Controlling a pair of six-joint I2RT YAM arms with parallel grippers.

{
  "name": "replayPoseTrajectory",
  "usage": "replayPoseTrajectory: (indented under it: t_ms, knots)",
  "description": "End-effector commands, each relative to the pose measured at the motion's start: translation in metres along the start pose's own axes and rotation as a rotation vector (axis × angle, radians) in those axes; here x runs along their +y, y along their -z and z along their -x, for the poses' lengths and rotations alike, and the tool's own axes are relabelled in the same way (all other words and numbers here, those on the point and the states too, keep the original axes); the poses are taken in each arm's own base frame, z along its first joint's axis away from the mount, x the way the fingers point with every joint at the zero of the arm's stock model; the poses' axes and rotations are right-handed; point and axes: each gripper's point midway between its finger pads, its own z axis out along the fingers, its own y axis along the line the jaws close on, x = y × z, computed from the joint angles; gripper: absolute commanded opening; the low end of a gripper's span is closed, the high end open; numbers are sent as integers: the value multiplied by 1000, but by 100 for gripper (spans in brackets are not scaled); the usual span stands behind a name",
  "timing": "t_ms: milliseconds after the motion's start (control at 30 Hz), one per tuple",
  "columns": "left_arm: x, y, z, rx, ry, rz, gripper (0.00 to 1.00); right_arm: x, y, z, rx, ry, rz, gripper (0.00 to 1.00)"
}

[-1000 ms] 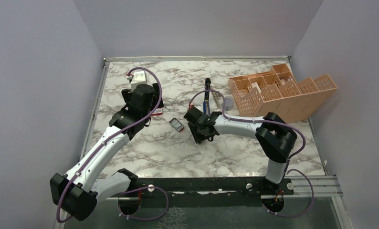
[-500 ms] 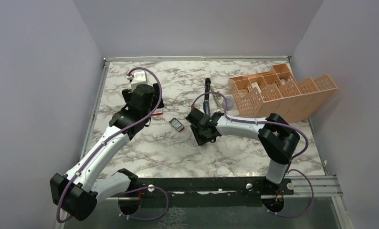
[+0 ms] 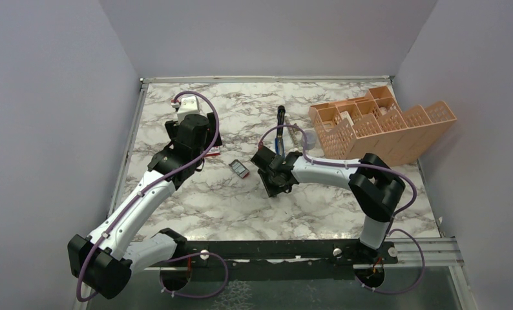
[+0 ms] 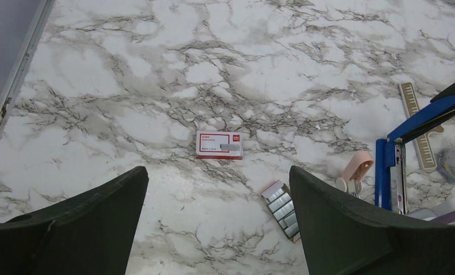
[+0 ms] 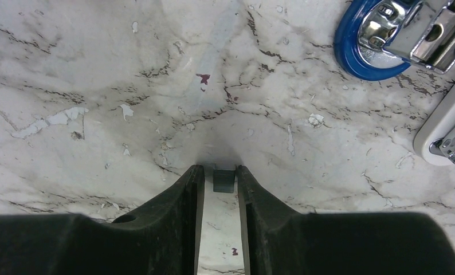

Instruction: Load the staples into the stapler

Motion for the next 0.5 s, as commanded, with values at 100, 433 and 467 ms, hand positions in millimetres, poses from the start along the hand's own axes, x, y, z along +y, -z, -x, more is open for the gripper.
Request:
replayPoseTrajectory:
  t_ms: [100, 433, 467]
  knots:
    - [-2, -2, 0, -3, 10, -11, 93, -2, -7, -2, 27, -9, -38, 32]
    - [-2, -2, 0, -2, 10, -11, 93, -9, -8, -5, 28, -21, -77, 23]
    - [-2, -2, 0, -2, 10, -11, 93, -10, -7, -5, 24, -24, -78, 22]
